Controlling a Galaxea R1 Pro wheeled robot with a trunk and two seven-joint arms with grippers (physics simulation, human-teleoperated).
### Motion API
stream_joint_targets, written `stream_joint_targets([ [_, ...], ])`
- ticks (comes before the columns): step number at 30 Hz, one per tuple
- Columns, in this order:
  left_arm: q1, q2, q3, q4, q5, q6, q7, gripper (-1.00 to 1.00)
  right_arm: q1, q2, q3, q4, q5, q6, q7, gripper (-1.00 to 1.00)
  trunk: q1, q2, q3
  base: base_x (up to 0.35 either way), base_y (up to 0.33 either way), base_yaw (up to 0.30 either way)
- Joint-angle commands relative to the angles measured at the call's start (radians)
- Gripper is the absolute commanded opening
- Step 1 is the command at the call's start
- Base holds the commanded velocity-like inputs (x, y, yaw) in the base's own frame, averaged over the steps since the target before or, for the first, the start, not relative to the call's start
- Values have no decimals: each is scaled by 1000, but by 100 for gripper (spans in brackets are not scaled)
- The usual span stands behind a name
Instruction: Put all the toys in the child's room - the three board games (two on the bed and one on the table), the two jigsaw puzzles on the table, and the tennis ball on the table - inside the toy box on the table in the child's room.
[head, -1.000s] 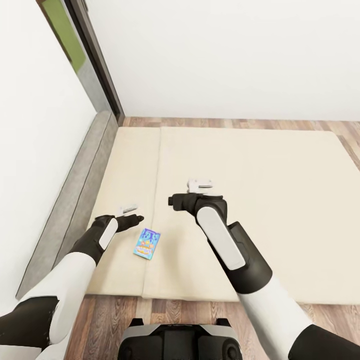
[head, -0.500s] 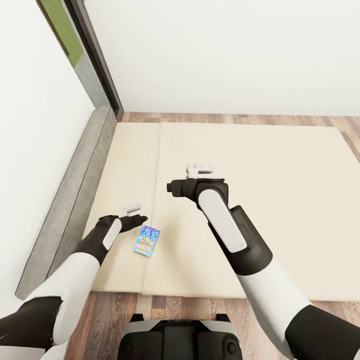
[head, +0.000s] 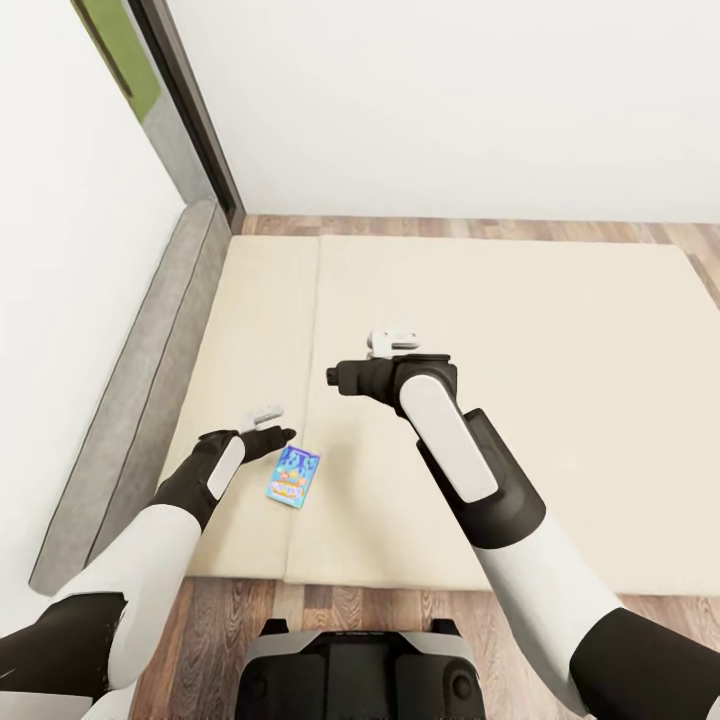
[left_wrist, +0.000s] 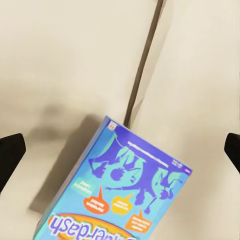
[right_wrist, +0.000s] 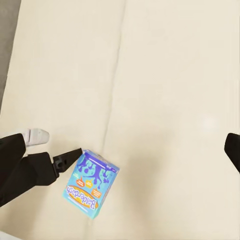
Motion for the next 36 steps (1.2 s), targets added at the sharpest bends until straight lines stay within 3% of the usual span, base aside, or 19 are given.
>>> stream_joint_targets([
  [1, 0, -1, 4, -1, 6, 0, 2, 100, -1, 0, 0, -1, -13, 4, -11, 100, 0, -2, -3, 0, 0, 0],
  [36, -1, 0, 12, -2, 6, -13, 2, 100, -2, 0, -2, -2, -22, 3, -9, 100, 0, -2, -60, 0, 0, 0],
])
